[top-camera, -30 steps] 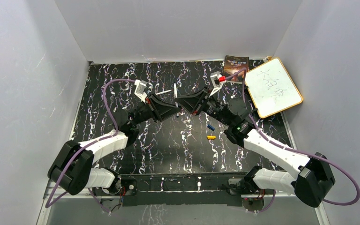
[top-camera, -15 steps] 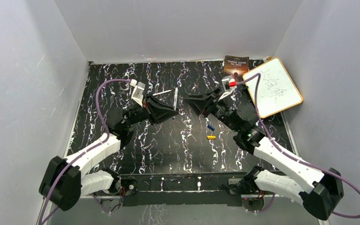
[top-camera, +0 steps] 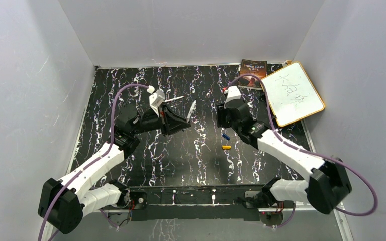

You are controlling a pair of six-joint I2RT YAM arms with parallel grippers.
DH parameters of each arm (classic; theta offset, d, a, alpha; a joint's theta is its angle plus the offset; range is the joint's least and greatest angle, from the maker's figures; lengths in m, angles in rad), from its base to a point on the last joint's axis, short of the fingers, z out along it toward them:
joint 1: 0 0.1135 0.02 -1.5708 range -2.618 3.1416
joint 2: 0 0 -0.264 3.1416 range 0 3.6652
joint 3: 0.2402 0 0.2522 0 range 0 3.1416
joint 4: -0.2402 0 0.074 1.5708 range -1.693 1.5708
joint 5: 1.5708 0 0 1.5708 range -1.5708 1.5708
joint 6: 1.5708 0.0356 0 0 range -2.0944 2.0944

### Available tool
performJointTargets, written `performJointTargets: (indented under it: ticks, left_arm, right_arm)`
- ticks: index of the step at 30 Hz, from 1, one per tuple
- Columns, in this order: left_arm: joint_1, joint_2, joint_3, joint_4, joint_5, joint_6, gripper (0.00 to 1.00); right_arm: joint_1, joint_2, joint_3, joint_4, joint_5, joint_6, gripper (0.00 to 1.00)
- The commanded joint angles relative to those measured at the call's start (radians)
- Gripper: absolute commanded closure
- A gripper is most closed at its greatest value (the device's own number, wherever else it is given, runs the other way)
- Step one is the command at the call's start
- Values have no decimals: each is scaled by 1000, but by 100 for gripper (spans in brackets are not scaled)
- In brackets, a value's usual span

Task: Insert the pens into the pen caps

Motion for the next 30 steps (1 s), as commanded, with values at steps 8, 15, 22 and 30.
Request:
performJointTargets:
  ticks: [8,15,22,30]
  left_arm:
    - [5,-45,40,-121,36,99,100]
    - [5,-34,42,-134,51,112,100]
    - [5,-25,26,-85,60,96,100]
    - [5,-17,13,-42,69,68,100]
  right_arm:
    - [-136,266,187,-252,-98,-122,56]
    - [-152,313,144,-269,-221,-86,58]
    - [-153,300,66,-243,-252,-64,59]
    - [-153,340,25,-215,-212,-48,58]
